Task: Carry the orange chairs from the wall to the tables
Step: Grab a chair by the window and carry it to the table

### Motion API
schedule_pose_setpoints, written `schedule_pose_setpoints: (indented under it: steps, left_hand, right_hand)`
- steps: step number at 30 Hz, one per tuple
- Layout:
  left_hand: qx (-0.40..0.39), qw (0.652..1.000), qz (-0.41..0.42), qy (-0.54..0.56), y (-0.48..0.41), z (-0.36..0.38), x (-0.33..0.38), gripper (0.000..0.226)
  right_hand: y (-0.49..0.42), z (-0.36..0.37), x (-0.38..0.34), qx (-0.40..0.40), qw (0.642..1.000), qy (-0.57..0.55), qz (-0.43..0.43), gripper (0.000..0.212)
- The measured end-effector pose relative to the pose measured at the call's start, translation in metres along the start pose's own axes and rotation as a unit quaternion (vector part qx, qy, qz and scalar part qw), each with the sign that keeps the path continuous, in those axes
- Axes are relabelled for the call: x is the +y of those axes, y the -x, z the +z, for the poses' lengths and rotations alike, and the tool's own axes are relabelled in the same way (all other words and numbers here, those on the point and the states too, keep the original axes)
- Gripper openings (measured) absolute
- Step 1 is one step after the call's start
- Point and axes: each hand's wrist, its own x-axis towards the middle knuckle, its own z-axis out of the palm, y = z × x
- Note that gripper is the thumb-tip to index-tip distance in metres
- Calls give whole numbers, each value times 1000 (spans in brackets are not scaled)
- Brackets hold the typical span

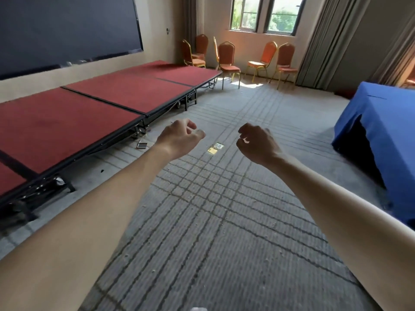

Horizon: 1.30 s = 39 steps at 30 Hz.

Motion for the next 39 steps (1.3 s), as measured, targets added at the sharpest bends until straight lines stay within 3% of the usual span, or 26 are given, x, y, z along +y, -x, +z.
schedule_pose_setpoints:
  steps: [7, 13, 29, 39]
  left_hand:
    - [-37, 999, 18, -8, -173, -13, -67, 44]
    - [-61, 997, 22, -52, -356, -46, -100, 45]
    - [-64, 997, 49, -13, -806, -84, -202, 46]
    - [-86, 992, 84, -23, -1098, -123, -202, 50]
  right_hand:
    - [-149, 83, 15, 6, 999, 12, 40, 33]
    - [-328, 129, 19, 24, 998, 4, 57, 33]
    - [-735, 272, 58, -14, 993, 88, 72, 35]
    - [-996, 318, 75, -14, 987, 123, 100, 40]
